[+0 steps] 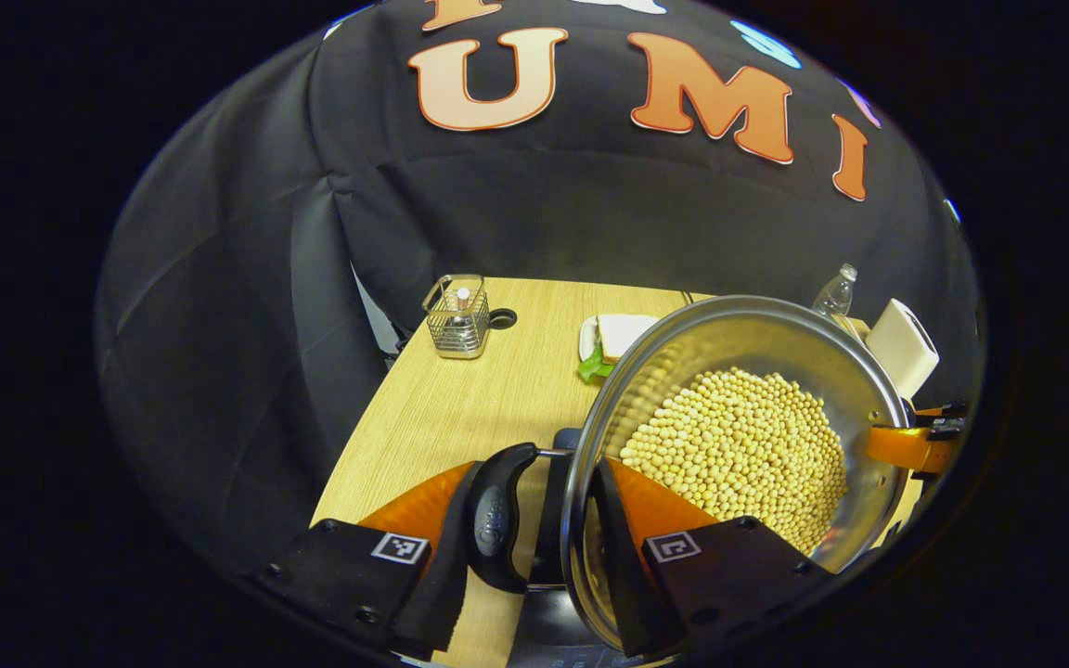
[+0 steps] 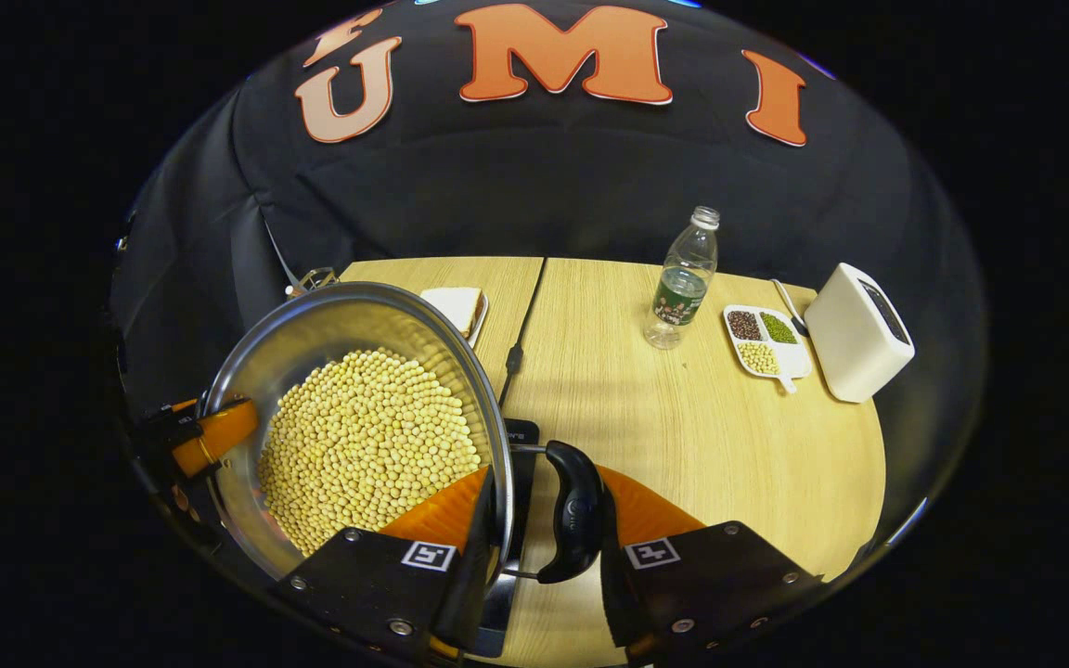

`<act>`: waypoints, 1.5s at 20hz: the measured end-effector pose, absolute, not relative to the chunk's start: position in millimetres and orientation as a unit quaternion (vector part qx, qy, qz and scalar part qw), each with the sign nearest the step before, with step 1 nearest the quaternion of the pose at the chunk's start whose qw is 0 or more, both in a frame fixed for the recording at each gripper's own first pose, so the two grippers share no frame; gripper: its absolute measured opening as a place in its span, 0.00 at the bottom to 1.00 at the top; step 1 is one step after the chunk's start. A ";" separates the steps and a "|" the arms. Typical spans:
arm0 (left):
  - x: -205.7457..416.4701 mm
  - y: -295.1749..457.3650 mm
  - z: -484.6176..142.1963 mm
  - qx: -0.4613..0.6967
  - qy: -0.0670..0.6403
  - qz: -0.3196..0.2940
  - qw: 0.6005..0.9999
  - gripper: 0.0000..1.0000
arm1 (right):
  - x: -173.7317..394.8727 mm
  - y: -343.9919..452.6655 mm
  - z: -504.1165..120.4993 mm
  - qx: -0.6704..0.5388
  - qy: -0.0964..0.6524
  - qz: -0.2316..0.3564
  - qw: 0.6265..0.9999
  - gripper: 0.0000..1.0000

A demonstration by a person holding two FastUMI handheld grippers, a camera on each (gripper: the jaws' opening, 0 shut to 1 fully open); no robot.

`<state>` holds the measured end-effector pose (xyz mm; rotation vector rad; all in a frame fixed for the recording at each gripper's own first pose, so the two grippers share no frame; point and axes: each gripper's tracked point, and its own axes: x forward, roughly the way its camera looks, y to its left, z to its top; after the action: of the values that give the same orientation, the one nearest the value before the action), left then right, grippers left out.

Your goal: First push the handle of the pot to place it horizontally, then grasp the pot with both hands and set it on the induction cooktop.

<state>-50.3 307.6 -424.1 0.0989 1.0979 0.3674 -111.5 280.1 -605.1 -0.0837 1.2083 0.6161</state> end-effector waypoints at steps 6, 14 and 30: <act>-42.0 301.3 -462.8 0.043 0.537 0.169 0.826 0.71 | -111.6 275.5 -598.6 -0.045 0.572 0.279 0.770 0.52; -33.5 303.3 -502.5 0.037 0.557 0.163 0.813 0.71 | -109.9 271.7 -588.9 -0.050 0.590 0.267 0.760 0.52; -34.3 299.2 -508.0 0.033 0.567 0.171 0.805 0.80 | -109.9 269.9 -580.5 -0.026 0.589 0.281 0.757 0.67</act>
<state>-34.3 299.2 -508.0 0.0714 1.2128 0.3664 -109.9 269.9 -580.5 -0.0565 1.2832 0.6121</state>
